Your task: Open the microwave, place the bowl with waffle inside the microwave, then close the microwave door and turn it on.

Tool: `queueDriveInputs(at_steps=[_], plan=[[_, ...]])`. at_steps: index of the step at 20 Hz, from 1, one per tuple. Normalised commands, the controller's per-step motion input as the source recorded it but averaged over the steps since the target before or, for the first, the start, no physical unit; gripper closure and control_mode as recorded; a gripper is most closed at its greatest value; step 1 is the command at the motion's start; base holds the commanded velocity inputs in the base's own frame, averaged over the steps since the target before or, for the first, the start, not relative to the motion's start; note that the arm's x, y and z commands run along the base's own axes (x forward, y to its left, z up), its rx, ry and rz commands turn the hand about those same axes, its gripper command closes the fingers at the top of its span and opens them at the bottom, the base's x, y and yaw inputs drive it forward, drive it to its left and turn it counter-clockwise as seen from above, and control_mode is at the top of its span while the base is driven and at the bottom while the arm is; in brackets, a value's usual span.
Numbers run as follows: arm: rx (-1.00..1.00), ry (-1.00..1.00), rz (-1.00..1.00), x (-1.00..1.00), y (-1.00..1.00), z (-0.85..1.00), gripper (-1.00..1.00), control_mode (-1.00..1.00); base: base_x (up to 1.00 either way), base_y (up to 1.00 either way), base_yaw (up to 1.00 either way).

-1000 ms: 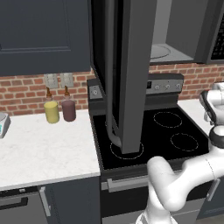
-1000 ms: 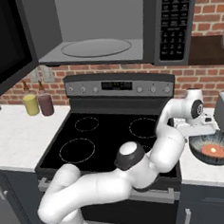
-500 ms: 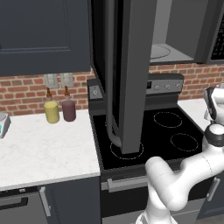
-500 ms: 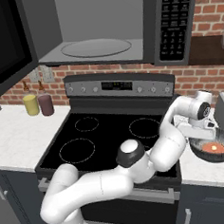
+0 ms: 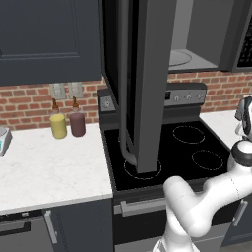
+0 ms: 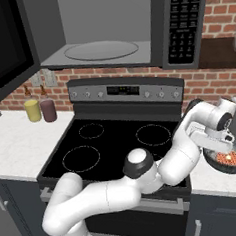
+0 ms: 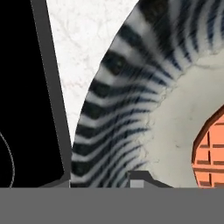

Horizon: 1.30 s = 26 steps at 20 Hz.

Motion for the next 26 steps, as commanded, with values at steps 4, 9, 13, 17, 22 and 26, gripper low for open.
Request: queueDriveInputs(at_steps=[4, 9, 13, 17, 22, 26], plan=[[-0.13, -0.11, 0.07, -0.63, -0.03, -0.01, 1.00, -1.00, 0.00, 0.00, 0.00], [-0.21, -0.14, 0.31, -0.78, -0.05, -0.10, 1.00, -1.00, 0.00, 0.00, 0.00], [-0.10, -0.13, 0.44, -0.96, 0.00, -0.11, 1.00, -1.00, 0.00, 0.00, 0.00], [-0.01, -0.12, 0.46, -1.00, 0.00, -0.07, 1.00, -1.00, 0.00, 0.00, 0.00], [0.00, -0.10, 0.43, -0.98, 0.00, 0.00, 1.00, -1.00, 0.00, 0.00, 0.00], [-0.04, -0.18, 0.43, -0.95, 0.00, 0.13, 1.00, -1.00, 0.00, 0.00, 0.00]])
